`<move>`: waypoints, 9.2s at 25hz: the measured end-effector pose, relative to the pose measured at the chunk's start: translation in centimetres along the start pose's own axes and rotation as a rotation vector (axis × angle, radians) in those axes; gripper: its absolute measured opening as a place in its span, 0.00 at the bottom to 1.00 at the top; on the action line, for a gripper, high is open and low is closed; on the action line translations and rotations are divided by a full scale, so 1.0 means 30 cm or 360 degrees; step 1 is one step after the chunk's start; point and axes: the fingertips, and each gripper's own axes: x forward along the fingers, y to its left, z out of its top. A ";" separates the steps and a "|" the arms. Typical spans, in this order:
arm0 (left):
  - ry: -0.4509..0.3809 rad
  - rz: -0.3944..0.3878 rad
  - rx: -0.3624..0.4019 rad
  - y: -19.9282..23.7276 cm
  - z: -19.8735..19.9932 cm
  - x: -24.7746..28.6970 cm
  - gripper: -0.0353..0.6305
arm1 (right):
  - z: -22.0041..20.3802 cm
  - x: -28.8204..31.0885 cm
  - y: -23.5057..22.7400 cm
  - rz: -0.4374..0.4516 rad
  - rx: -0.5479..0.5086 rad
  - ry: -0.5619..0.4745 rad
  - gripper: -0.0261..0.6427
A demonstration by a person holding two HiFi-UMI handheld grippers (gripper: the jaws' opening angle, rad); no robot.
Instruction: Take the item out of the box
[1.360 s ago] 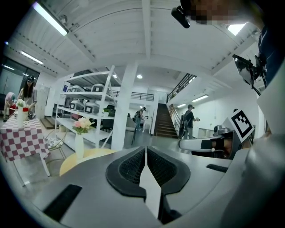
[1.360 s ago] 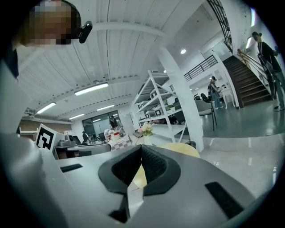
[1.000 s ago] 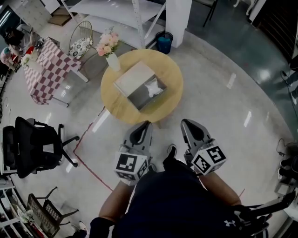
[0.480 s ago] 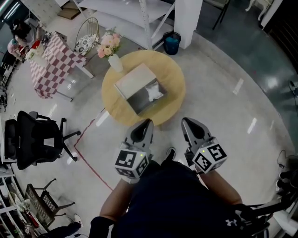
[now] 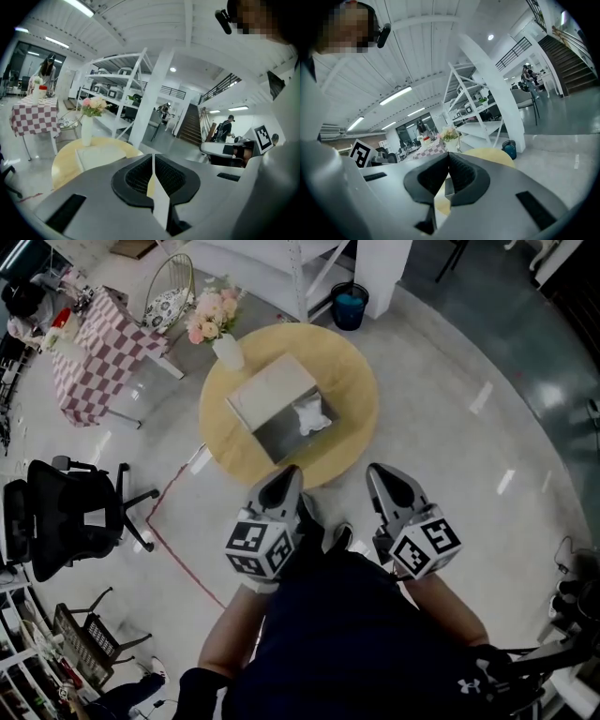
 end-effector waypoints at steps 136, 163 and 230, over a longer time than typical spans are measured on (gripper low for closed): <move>0.0301 -0.0400 -0.1109 0.276 0.104 0.454 0.08 | 0.115 0.468 -0.267 -0.0005 0.0176 0.0152 0.06; -0.0229 -0.0672 -0.0457 0.093 0.554 0.234 0.08 | 0.509 0.451 -0.106 0.0056 -0.0221 -0.0237 0.06; -0.0361 -0.0523 0.0080 0.102 0.559 0.253 0.08 | 0.446 0.483 -0.161 0.0037 -0.0225 -0.0178 0.06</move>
